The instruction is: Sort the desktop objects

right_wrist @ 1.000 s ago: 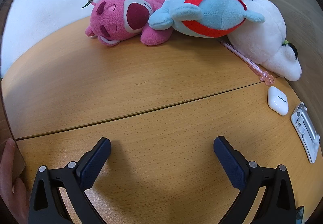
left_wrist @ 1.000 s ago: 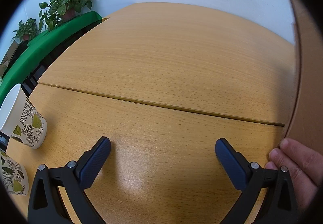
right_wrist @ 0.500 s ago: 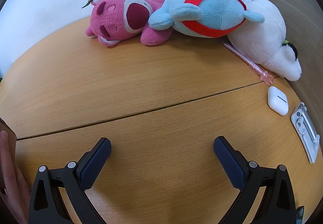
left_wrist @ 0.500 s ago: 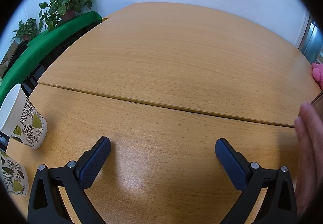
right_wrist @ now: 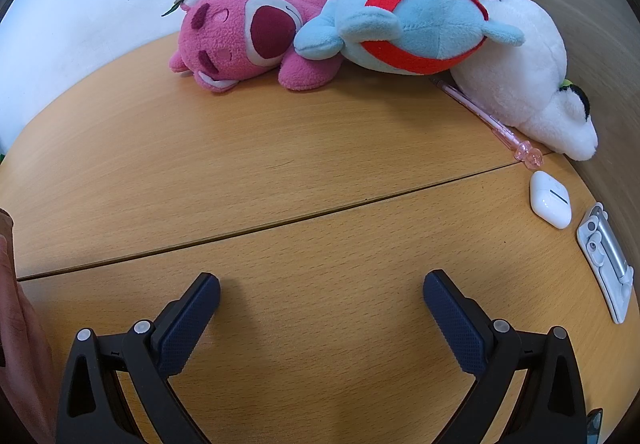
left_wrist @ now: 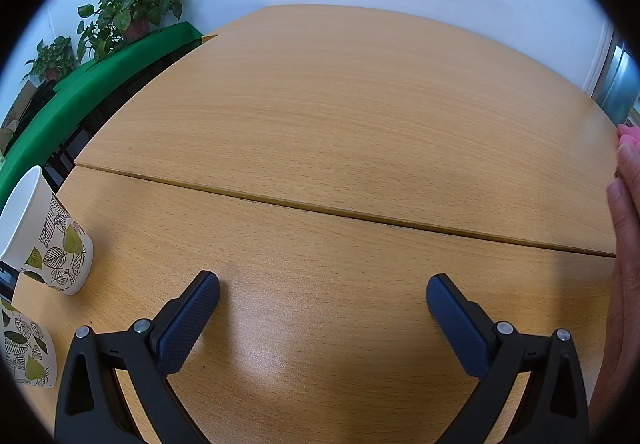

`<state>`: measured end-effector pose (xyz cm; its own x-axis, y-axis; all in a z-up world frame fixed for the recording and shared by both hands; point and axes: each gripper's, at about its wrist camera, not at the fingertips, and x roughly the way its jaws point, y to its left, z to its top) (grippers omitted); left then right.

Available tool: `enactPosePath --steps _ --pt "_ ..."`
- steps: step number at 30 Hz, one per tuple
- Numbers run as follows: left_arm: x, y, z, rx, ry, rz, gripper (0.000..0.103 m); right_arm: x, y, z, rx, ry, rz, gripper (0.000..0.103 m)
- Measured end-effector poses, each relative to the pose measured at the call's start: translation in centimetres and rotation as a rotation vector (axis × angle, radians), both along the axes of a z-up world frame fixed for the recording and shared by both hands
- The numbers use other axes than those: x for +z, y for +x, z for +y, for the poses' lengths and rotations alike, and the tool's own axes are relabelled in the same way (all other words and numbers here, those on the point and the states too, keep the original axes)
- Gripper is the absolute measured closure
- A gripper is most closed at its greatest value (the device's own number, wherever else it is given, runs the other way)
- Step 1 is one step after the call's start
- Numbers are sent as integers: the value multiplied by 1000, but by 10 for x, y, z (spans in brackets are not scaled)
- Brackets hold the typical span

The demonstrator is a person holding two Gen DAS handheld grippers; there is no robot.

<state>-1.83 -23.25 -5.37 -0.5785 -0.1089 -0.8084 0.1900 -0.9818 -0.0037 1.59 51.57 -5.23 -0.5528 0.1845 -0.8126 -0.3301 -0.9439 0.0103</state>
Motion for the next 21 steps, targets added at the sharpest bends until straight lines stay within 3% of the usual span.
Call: enactPosePath --steps 21 --pt "0 0 1 4 0 0 0 -1 -4 4 1 0 0 0"
